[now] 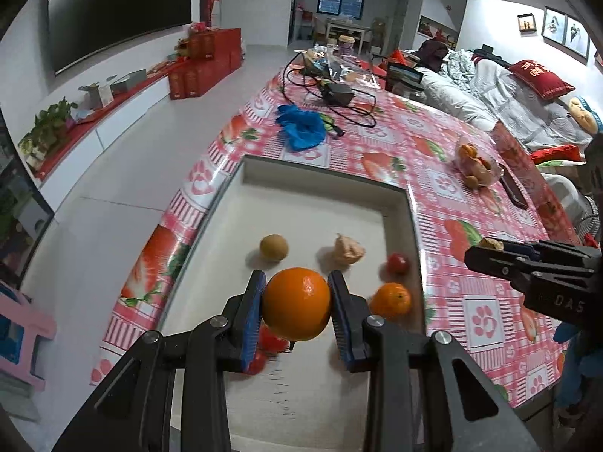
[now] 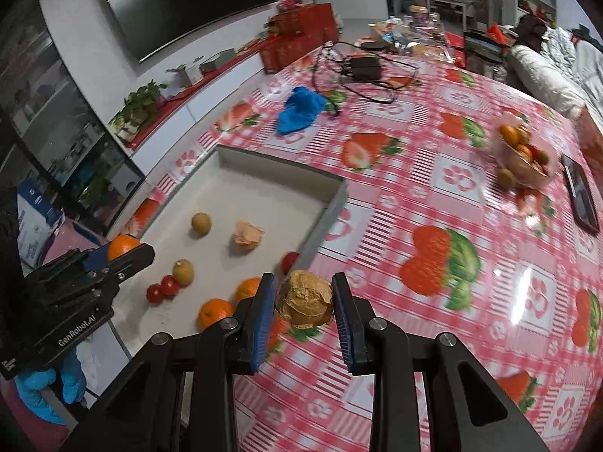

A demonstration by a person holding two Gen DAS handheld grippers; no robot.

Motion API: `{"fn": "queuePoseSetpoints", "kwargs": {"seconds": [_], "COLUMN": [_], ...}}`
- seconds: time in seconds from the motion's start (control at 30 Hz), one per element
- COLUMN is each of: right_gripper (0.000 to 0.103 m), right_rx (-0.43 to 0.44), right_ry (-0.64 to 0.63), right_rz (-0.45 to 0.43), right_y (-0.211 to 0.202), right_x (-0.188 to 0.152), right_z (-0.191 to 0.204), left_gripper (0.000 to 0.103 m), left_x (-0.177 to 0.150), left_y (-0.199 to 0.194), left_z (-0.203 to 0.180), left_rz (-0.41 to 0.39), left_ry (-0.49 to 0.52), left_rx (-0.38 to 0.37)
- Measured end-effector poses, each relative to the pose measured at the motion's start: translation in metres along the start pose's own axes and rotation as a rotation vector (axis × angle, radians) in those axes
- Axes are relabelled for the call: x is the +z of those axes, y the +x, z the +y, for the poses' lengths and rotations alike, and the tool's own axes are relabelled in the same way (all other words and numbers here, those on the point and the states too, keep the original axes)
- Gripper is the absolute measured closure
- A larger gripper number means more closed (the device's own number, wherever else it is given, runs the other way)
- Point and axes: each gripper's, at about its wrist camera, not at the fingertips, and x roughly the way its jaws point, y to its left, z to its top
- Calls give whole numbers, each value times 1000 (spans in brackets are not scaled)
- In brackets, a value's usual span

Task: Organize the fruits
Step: 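Carry the mandarin and beige fruit over the white tray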

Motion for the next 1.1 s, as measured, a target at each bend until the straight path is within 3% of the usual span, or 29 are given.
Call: {"fn": "queuePoseSetpoints", "kwargs": {"seconds": [0.6,1.1], "right_gripper": [71,71], "right_rx": [49,29], "right_ry": [-79,-74], "right_rz": [66,154], "right_y": [46,83], "right_x": [26,24], "right_z": [39,34], "left_gripper": [66,66], "left_x": [7,3], "left_y": [34,59], "left_z": [2,5], "left_rz": [60,121], "left_ry": [12,17], "left_rx": [30,56]}}
